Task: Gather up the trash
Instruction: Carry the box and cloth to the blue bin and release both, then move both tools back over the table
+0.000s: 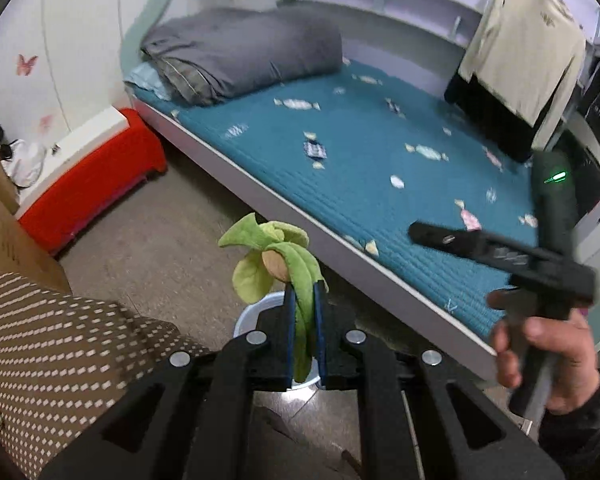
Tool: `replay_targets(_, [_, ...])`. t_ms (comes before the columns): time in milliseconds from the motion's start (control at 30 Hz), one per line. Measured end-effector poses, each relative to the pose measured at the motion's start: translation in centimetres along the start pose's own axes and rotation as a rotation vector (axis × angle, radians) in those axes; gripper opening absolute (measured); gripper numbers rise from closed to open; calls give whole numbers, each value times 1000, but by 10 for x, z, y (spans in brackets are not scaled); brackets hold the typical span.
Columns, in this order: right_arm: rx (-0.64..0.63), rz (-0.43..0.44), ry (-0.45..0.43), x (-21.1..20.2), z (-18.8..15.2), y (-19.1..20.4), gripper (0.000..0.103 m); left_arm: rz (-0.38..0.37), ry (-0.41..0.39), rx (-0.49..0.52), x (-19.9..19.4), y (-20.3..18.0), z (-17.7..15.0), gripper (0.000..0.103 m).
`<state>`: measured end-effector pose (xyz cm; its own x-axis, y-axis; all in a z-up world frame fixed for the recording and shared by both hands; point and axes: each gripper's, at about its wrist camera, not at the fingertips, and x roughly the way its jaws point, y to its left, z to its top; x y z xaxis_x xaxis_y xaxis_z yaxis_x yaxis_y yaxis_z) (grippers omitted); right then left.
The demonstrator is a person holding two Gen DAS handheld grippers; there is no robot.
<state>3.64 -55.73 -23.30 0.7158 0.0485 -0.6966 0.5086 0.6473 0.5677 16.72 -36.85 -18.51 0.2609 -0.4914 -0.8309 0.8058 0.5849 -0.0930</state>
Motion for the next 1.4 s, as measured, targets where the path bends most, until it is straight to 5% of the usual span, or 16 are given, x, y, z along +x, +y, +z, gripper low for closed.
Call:
replay_targets(67, [6, 13, -11, -6, 1, 1, 94, -4, 38, 14, 18, -2, 5, 16])
replay_targets(133, [4, 26, -25, -10, 1, 7, 94, 18, 86, 33, 39, -2, 7, 55])
replay_targets(167, [1, 31, -30, -12, 1, 10, 94, 40, 87, 37, 43, -1, 8, 85])
replay_targets(200, [-3, 37, -34, -13, 1, 13, 94, 74, 71, 37, 47, 2, 6, 90])
replay_targets(333, [-38, 57, -54, -22, -1, 32, 96, 97, 90, -8, 46, 15, 0, 90])
replay_targets(700, [-189, 8, -175, -44, -10, 88, 97, 157, -77, -81, -35, 35, -13, 94])
replay_targets(1067, [-354, 31, -185, -69, -25, 158, 97, 192, -217, -187, -119, 53, -31, 94])
replay_targets(1400, [-520, 135, -141, -74, -57, 230, 97, 255, -323, -276, -185, 79, -69, 95])
